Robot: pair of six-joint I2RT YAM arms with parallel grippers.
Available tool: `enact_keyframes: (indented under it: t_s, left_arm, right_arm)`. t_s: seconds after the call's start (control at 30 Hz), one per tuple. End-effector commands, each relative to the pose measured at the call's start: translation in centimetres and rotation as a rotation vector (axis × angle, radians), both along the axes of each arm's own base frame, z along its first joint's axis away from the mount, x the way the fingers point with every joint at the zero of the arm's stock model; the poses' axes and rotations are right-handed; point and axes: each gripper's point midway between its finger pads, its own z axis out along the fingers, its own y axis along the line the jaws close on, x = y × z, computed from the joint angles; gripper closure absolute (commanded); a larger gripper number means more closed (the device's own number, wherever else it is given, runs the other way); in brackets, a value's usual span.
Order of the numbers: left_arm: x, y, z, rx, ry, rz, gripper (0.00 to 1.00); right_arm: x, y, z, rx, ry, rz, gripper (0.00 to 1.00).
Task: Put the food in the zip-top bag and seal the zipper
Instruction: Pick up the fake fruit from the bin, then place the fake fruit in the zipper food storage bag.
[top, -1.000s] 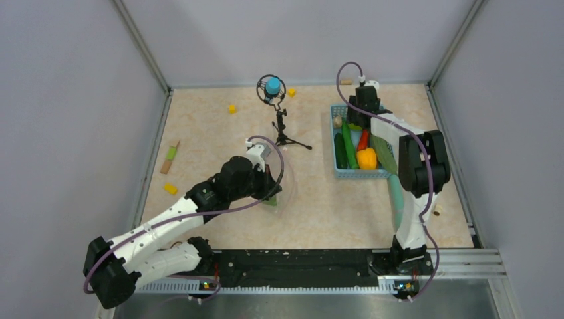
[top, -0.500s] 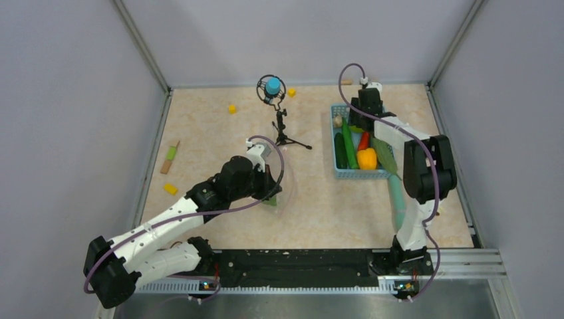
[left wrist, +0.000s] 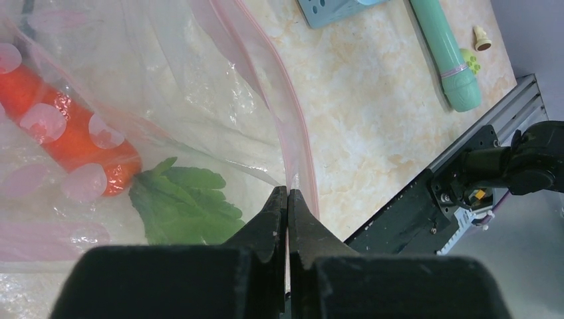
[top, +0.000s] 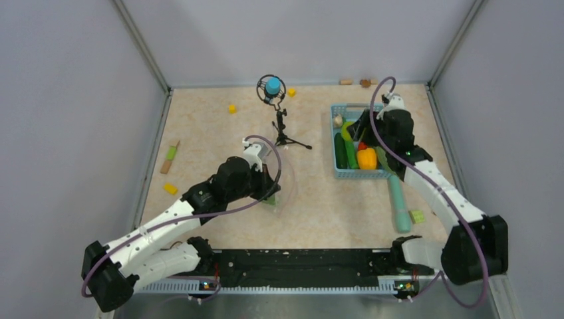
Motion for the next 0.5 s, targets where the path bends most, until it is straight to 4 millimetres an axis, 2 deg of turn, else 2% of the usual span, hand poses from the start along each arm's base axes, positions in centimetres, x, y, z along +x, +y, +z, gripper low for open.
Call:
enact_keyframes:
  t_s: [0.0, 0.1, 0.2, 0.33, 0.47]
  left_arm:
    - [-0.1, -0.2, 2.4, -0.057, -0.051, -0.011, 1.00]
    - [-0.4, -0.1, 3.3, -0.091, -0.056, 0.001, 1.00]
    - [-0.3, 0.6, 3.4, -0.089, -0.036, 0.052, 1.00]
    - [-0.8, 1.0, 3.4, -0.080, 0.033, 0.095, 1.00]
    - [-2.3, -0.6, 3.1, -0.099, 0.082, 0.076, 1.00]
  right_arm:
    - [-5.2, 6.5, 4.6, 0.191, -0.115, 0.298, 0.94]
    - [-9.3, 10.1, 5.9, 0.274, -0.121, 0.498, 0.94]
    - [-12.9, 12.4, 6.9, 0.332, -0.123, 0.632, 0.94]
    - [-16.4, 13.5, 7.9, 0.377, -0.137, 0.724, 0.94]
    - [-20.2, 13.8, 8.1, 0.436, -0.141, 0.855, 0.94]
